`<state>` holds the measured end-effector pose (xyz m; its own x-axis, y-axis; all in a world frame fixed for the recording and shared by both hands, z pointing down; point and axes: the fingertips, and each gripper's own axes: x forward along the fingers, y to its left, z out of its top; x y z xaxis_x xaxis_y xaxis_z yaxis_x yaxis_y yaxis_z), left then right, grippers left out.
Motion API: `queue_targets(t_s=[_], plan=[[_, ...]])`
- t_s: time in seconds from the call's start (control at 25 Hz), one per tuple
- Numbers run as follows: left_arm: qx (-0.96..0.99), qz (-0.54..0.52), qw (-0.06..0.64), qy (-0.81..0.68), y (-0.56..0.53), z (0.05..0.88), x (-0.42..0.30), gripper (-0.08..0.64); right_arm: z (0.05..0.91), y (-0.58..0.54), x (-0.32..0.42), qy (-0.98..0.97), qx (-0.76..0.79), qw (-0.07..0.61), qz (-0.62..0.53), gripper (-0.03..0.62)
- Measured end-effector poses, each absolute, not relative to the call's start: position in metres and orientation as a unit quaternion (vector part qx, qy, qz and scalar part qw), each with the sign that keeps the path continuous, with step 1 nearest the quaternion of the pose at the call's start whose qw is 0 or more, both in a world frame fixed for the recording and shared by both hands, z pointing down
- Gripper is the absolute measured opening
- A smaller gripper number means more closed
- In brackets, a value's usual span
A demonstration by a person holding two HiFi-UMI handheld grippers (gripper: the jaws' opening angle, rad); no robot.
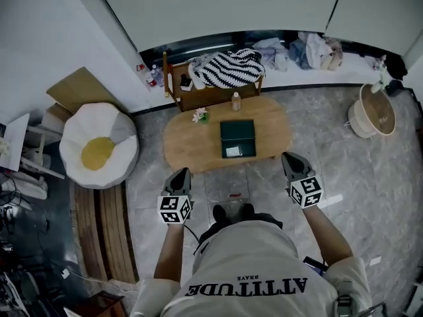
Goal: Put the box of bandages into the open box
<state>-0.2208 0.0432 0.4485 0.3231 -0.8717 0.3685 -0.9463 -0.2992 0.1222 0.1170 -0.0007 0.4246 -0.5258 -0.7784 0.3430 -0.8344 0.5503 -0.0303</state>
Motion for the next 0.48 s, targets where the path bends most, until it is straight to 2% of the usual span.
queue_targets(t_s=[0.48], plan=[[0.808,0.106,0.146,-0.56,0.026,0.437,-0.237,0.021,0.41,-0.005,0.114,-0.855,0.492,0.135,0.089,0.02]])
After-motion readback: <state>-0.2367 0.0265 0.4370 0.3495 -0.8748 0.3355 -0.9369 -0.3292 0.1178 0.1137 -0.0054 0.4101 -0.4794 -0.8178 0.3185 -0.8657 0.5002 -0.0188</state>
